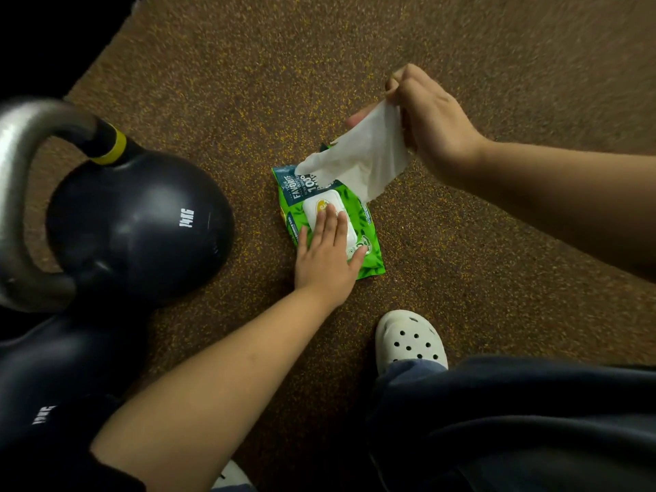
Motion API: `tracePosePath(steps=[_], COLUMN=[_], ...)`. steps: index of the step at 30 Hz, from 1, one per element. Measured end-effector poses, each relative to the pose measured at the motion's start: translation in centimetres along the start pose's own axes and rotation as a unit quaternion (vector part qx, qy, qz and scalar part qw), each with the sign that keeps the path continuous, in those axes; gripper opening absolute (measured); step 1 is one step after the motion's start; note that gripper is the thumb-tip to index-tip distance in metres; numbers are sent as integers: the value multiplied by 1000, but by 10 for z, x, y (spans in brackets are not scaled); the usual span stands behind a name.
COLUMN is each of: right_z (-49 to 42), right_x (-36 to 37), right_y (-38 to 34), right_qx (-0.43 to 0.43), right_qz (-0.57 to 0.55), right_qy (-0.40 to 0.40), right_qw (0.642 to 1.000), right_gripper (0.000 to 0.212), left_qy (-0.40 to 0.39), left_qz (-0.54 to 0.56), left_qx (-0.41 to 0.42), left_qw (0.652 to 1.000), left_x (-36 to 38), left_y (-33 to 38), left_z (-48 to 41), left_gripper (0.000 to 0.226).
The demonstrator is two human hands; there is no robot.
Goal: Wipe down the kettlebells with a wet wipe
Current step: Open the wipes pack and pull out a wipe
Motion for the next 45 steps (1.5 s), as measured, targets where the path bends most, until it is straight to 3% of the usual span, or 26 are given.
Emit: tracePosePath(steps=[4, 7, 11, 13, 15, 17, 18, 20, 23, 26, 28, 32, 35, 37, 40, 45], right_z=[-5, -9, -24, -33, -41, -44, -45, -47, -53, -62, -66, -64, -52, -38, -9, 17], right_x=[5, 8, 9, 10, 14, 20, 22, 27, 36, 47, 54, 66, 69, 72, 84, 93], right_y=[2, 5, 15, 19, 22, 23, 23, 20, 11, -1, -11, -34, -43, -49, -65, -99], right_qx=[-4, -2, 2, 4, 8, 22, 33, 55, 76, 74, 66, 49, 51, 65, 82, 88], right_qz=[-5, 4, 12, -14, -46, -73, -91, -126, -164, -161, -141, -101, -50, -8, 47, 105], right_qy=[2, -4, -2, 3, 2, -8, -16, -40, -77, -114, -133, -135, -127, -166, -275, -337], right_qw=[1000, 1000, 1000, 1000, 999, 997, 995, 990, 980, 978, 979, 985, 989, 984, 957, 931], right_gripper=[20, 23, 18, 11, 10, 16, 20, 25, 23, 17, 16, 15, 7, 18, 11, 45], left_qy=[73, 142, 184, 185, 188, 149, 113, 28, -59, -162, -192, -142, -96, -59, -8, 34], left_qz=[143, 363, 515, 521, 477, 480, 520, 612, 677, 774, 795, 810, 796, 779, 763, 717], left_qx=[47, 30, -69, -79, -45, -15, -15, -35, -68, -56, -33, -39, -43, -36, -29, -5], left_qw=[986, 920, 834, 830, 858, 864, 846, 789, 731, 609, 575, 567, 597, 623, 646, 696], left_x=[-23, -53, -70, -77, -85, -89, -88, -86, -90, -99, -111, -136, -152, -167, -192, -237], left_y=[-7, -20, -43, -48, -48, -46, -45, -42, -33, -21, -20, -38, -49, -51, -50, -53], left_z=[-4, -9, -29, -40, -51, -60, -62, -60, -56, -50, -44, -29, -18, -6, 21, 72], left_gripper=[65, 66, 80, 86, 73, 64, 69, 71, 49, 41, 36, 39, 40, 50, 61, 62])
Point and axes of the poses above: each hand's wrist, its own z-axis away from the middle knuckle, its own x-axis out of the palm, y = z × x, the point moved 7 cm from there along -z, towards the middle knuckle, and after that the axes turned 7 degrees about -x, right-handed, at the moved point
